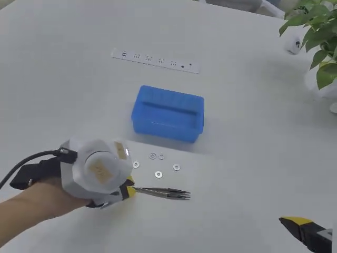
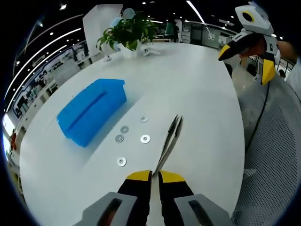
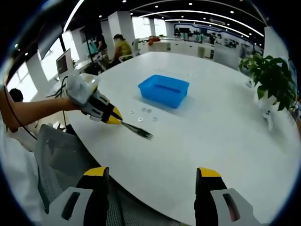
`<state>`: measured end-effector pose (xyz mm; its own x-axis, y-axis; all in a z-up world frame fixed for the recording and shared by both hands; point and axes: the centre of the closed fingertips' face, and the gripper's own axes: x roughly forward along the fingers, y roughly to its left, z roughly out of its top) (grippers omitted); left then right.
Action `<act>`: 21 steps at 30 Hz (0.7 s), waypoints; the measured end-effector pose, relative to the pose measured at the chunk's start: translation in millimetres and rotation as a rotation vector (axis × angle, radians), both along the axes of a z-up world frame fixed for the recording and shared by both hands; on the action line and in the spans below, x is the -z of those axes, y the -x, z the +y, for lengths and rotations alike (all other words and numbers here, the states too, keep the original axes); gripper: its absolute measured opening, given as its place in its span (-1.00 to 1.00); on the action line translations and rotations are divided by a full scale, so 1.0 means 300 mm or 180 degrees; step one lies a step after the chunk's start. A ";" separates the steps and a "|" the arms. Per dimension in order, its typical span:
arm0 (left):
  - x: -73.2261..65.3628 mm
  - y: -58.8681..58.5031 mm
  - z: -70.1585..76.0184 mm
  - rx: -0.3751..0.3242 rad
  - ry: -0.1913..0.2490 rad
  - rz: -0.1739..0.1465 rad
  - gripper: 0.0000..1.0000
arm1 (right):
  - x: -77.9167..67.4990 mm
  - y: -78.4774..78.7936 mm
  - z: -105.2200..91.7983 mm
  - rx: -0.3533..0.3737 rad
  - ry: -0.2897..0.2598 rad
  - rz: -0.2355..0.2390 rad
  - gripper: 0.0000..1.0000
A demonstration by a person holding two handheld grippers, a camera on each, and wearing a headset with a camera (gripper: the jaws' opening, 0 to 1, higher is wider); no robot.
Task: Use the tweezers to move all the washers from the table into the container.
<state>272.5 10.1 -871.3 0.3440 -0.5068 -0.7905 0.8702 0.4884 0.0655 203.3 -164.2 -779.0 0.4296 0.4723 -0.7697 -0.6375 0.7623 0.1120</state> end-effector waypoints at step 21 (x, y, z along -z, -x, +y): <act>-0.087 0.071 -0.077 0.0396 0.0079 -0.0051 -1.00 | -0.007 -0.014 0.115 -0.0467 -0.0020 -0.0053 0.31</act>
